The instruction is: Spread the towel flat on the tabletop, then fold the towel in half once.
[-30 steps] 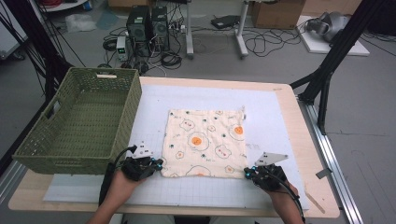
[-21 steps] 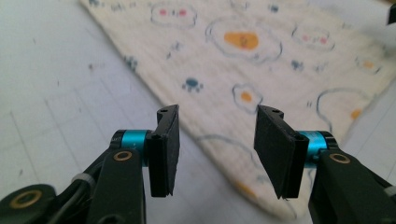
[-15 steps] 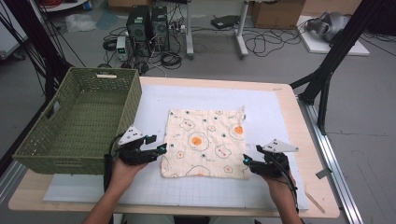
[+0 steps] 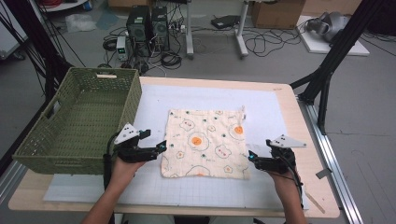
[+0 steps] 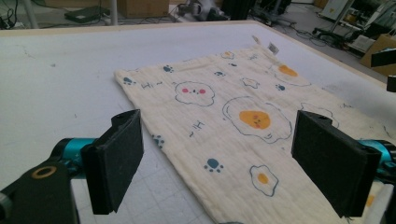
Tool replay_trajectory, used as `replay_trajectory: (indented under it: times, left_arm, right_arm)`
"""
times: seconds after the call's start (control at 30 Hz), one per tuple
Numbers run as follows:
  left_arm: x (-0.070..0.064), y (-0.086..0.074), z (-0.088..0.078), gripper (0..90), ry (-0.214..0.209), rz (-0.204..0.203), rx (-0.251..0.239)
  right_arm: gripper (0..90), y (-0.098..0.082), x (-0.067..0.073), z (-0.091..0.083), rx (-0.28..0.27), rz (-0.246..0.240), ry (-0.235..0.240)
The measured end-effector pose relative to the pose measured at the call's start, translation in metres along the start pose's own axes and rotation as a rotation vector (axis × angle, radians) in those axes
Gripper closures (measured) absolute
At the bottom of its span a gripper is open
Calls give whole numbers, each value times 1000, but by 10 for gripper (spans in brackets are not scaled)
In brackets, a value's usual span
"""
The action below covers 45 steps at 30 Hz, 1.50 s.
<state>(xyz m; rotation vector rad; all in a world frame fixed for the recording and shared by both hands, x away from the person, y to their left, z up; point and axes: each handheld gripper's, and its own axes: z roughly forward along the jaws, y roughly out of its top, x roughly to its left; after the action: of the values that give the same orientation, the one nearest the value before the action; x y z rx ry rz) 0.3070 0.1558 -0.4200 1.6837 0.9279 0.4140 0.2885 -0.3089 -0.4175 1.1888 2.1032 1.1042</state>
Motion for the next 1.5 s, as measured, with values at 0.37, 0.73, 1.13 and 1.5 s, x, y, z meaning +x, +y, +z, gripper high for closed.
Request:
replay_trajectory:
  times: [0.37,0.73,1.13,1.5]
  left_arm:
    - [-1,-2,0,192,-10,12,10]
    - [-2,-4,6,193,-11,19,28]
    - [-3,-1,11,198,26,20,27]
    - [5,30,51,204,36,7,57]
  right_arm:
    - [121,0,-3,-1,-19,-12,-14]
    - [120,-2,-4,-2,-25,-4,-10]
    - [119,-2,-1,2,-16,-13,4]
    - [120,-1,1,5,-15,-5,24]
